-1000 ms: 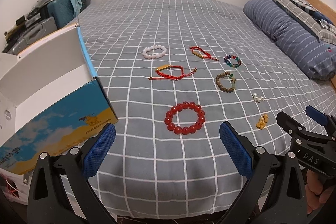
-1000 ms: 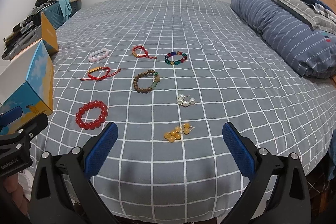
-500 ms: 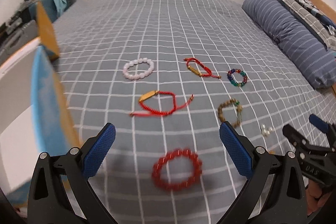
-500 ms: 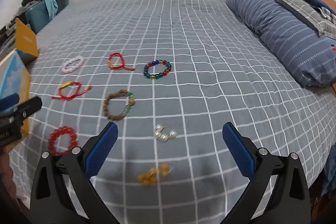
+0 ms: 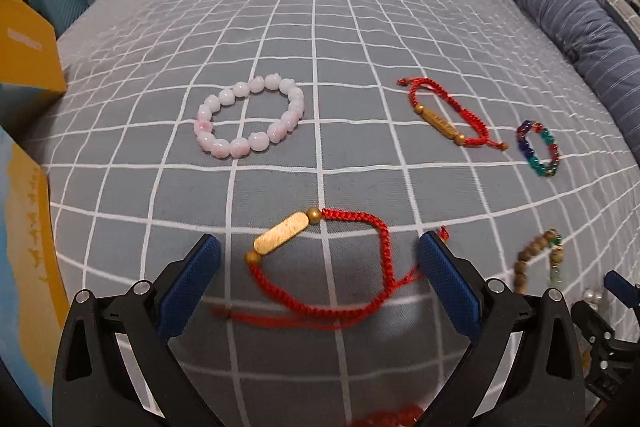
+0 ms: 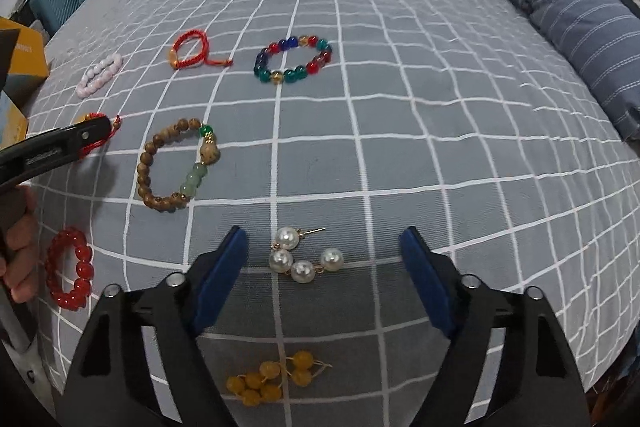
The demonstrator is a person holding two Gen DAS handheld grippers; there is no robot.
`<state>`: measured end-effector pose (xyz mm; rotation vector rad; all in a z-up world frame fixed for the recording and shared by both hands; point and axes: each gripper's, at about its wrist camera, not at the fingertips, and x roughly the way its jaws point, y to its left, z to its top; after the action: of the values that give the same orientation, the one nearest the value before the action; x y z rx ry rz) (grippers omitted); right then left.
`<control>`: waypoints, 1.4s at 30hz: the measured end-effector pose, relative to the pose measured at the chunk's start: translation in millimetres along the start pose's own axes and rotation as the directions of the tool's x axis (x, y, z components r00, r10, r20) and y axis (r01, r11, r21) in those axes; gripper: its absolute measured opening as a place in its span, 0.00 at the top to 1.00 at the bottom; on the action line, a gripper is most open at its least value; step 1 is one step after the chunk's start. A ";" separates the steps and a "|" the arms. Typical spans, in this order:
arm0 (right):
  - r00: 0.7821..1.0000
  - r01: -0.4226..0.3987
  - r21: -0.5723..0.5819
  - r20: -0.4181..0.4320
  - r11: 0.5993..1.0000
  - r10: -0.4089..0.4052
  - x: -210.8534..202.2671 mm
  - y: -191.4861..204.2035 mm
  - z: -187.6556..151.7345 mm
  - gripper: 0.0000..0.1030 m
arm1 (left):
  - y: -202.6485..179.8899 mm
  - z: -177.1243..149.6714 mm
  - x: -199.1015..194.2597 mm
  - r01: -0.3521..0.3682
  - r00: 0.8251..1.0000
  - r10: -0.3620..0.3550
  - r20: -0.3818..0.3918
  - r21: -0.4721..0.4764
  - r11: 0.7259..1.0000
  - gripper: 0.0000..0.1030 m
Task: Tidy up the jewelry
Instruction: 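Grasp the red cord bracelet with left tool while right tool grasps pearl earrings, then carry both items into the white box and open both tools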
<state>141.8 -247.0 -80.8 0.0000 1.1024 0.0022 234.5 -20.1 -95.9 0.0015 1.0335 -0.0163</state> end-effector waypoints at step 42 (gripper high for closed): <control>0.990 -0.032 0.010 0.135 0.999 0.031 -62.8 9.5 19.1 0.90 | 6.5 -7.7 -105.9 0.059 0.996 -0.057 0.073 -0.027 0.998 0.88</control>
<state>130.4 -237.6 -16.1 0.0282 0.9669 0.0236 173.8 -12.1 -8.9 -0.0551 0.9608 -0.0537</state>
